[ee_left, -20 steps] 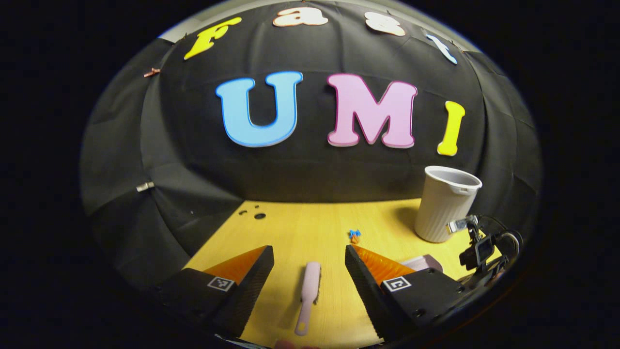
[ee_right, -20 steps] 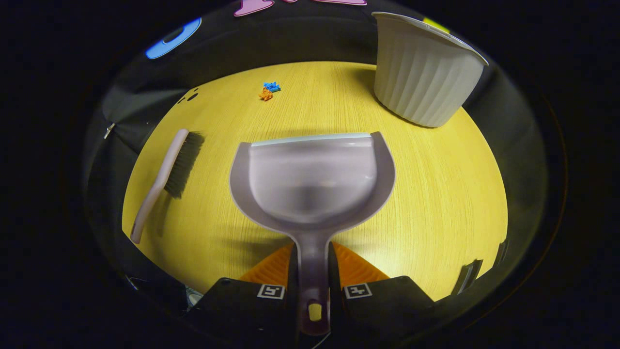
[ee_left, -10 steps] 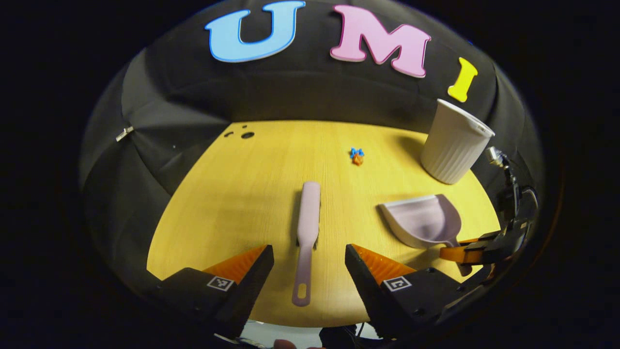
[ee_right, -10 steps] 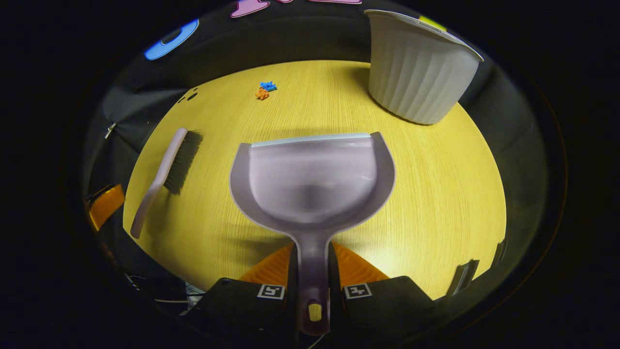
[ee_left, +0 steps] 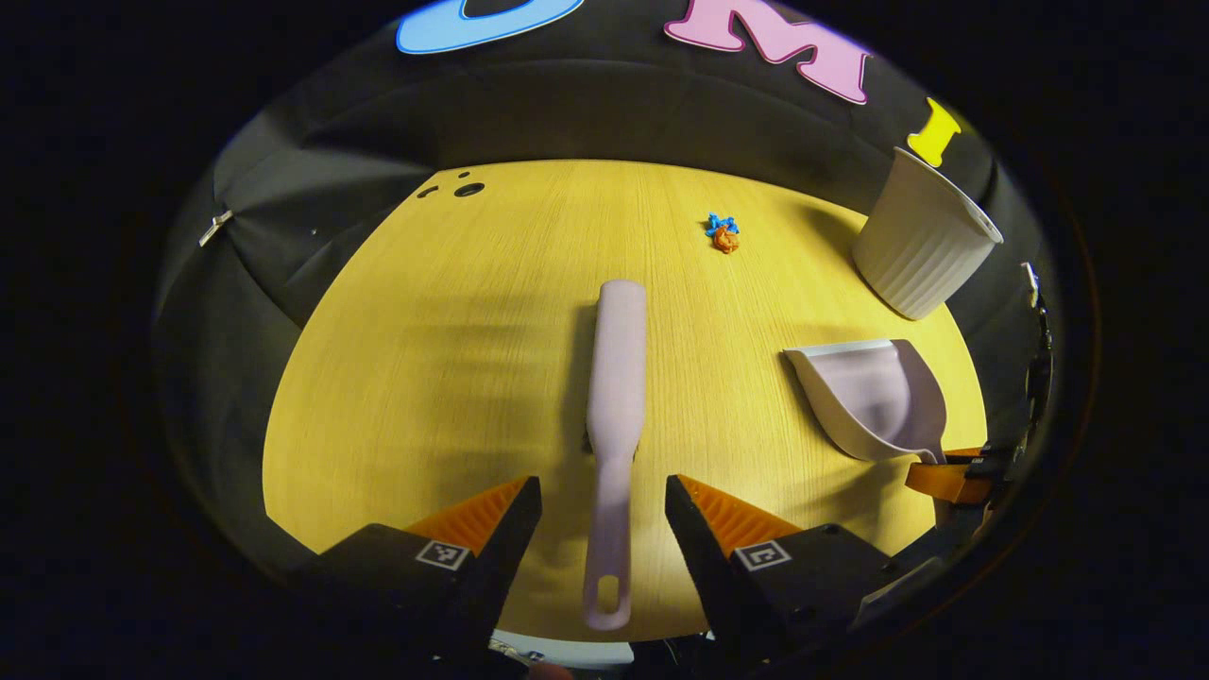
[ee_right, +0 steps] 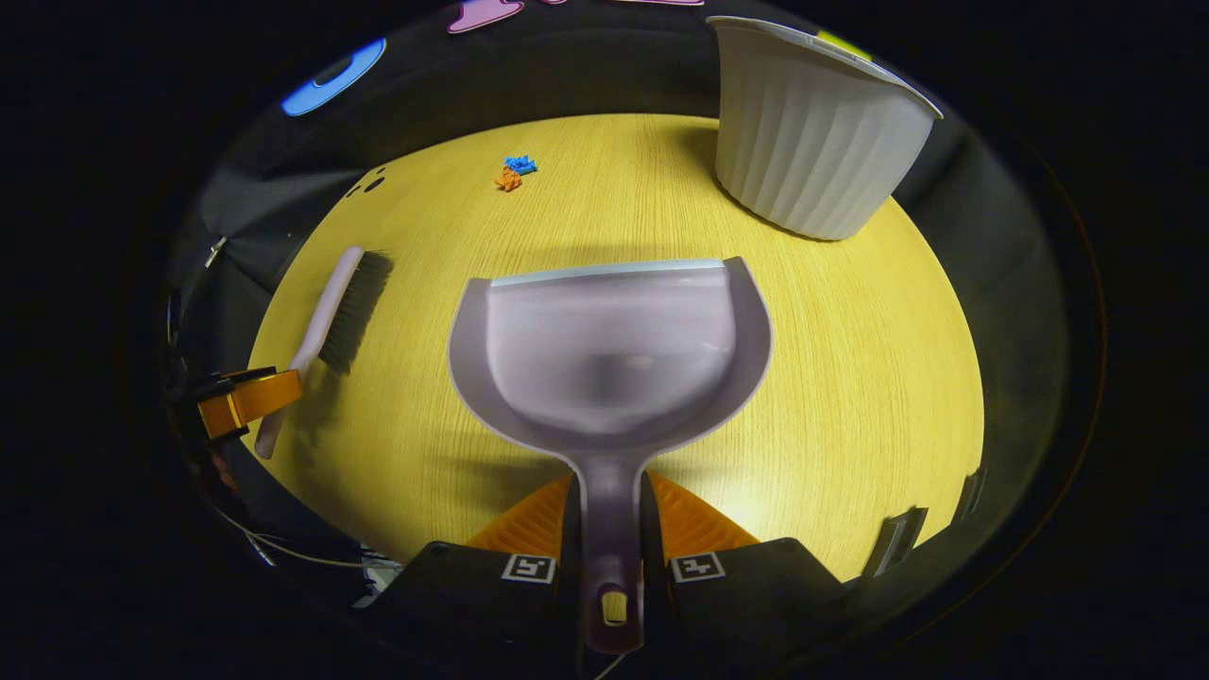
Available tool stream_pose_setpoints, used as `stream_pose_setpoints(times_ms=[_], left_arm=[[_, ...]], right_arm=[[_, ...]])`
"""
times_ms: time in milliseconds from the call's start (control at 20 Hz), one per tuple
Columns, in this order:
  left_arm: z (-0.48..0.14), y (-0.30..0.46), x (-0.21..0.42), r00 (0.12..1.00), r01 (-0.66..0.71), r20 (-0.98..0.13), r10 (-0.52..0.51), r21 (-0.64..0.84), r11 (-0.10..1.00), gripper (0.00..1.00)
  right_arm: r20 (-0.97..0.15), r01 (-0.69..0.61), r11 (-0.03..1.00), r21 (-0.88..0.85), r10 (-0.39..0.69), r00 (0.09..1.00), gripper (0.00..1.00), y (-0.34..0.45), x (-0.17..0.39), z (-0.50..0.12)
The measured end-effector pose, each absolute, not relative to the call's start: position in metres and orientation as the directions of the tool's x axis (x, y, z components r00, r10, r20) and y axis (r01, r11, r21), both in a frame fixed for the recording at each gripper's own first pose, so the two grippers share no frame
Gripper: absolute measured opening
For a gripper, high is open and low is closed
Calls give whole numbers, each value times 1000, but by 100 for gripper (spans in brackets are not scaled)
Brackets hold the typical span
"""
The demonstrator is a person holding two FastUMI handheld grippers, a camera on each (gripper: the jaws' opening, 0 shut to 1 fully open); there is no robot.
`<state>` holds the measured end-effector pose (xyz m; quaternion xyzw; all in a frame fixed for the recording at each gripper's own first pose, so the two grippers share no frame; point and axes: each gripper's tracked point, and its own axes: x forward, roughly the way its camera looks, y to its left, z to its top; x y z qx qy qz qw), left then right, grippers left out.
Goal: Pick up the small broom and dustpan from the desktop, sweep the trash into the dustpan with the broom, and then empty the trash into the garbage bin.
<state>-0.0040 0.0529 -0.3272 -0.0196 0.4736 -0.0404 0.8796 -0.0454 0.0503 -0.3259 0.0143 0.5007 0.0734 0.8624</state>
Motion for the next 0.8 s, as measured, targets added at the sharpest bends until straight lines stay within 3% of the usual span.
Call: stream_pose_setpoints(times_ms=[150, 300, 350, 500, 550, 800], left_arm=[[-339, 50, -1, 527, 63, -845, -97, -75, 995, 73], [-345, 47, 3, 517, 81, -849, -107, -75, 994, 72], [-347, 45, 4, 515, 86, -850, -111, -78, 993, 62], [-349, 45, 6, 509, 83, -855, -102, -69, 994, 46], [-349, 45, 6, 506, 84, -857, -101, -67, 994, 31], [-351, 45, 9, 494, 85, -862, -111, -79, 993, 26]], right_arm=[[-864, -116, 989, 97, 141, 484, 29, 50, -45, -325], [-866, -130, 987, 92, 143, 480, 29, 47, -45, -325], [-866, -136, 987, 90, 144, 478, 29, 46, -45, -325], [-870, -158, 984, 83, 149, 470, 30, 42, -44, -324], [-870, -160, 984, 84, 151, 470, 30, 41, -43, -324], [-870, -190, 979, 78, 160, 466, 29, 36, -39, -324]])
